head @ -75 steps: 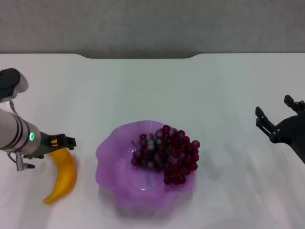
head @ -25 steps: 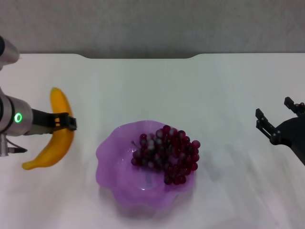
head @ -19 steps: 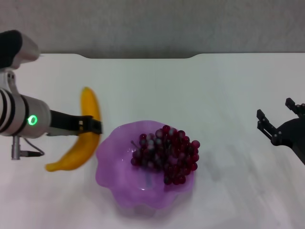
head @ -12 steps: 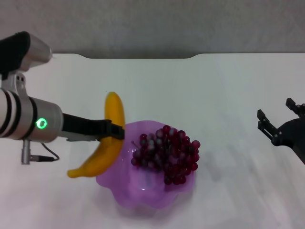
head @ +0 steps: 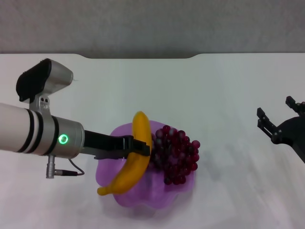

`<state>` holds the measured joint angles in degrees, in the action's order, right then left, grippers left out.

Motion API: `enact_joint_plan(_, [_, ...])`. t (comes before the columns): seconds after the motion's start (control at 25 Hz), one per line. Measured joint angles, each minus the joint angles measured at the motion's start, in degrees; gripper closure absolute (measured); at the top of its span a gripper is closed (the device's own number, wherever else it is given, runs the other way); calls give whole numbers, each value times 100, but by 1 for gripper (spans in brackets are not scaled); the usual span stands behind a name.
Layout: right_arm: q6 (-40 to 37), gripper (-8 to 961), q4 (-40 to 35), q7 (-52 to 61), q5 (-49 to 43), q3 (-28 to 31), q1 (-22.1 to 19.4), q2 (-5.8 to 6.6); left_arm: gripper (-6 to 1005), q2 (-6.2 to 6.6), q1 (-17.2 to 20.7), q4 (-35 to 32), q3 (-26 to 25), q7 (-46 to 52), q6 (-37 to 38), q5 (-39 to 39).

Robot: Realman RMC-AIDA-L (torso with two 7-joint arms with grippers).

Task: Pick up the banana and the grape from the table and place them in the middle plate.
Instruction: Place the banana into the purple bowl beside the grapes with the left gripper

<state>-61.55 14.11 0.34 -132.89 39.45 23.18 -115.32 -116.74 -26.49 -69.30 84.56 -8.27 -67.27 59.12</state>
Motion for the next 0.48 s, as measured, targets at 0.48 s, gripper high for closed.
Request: enact_joint_plan(0.48, [30,134,27,-7,0,-5,29,-6,473,-16,-34,432,48,-251,590,113])
